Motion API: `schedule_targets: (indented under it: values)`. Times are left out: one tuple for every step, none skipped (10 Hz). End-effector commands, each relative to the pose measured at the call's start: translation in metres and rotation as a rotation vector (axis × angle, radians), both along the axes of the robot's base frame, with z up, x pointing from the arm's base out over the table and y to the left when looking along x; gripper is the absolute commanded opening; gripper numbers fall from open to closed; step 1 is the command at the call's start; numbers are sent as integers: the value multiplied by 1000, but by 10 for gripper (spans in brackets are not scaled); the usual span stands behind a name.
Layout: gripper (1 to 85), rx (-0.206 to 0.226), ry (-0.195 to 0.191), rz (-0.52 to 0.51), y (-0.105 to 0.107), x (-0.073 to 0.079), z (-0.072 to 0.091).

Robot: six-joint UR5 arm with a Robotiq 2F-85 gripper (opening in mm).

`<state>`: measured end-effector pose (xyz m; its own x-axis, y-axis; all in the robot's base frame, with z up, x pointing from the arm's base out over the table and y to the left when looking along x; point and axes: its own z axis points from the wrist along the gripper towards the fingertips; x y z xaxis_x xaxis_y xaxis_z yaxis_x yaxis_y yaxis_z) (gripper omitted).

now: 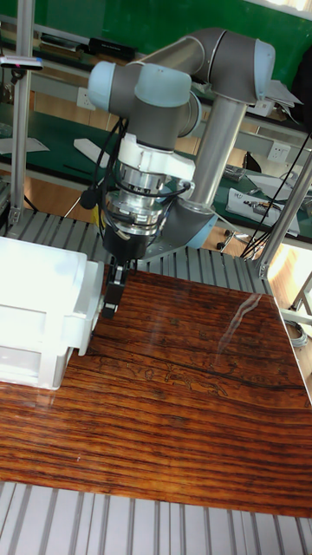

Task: Grasp the handle and open the drawer

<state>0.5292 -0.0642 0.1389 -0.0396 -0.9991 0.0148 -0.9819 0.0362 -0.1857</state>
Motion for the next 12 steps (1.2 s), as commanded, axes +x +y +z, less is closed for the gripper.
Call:
schedule_targets:
  values:
    - [303,9,-6,-11,7,4,1]
    - [303,10,-7,-15,9,5,1]
    - [303,14,-5,-18,11,6,2]
    - [303,12,-2,-18,12,6,3]
    - [303,9,0,-20,13,7,4]
    - [303,10,-1,-23,14,8,4]
    - [303,13,-1,-26,16,9,4]
    - [303,16,-1,-29,18,10,5]
    - [303,18,-4,-33,19,11,3]
    - [303,31,-4,-42,22,12,0]
    - [303,42,-3,-47,25,13,-3]
    - [303,50,-5,-53,27,14,-5]
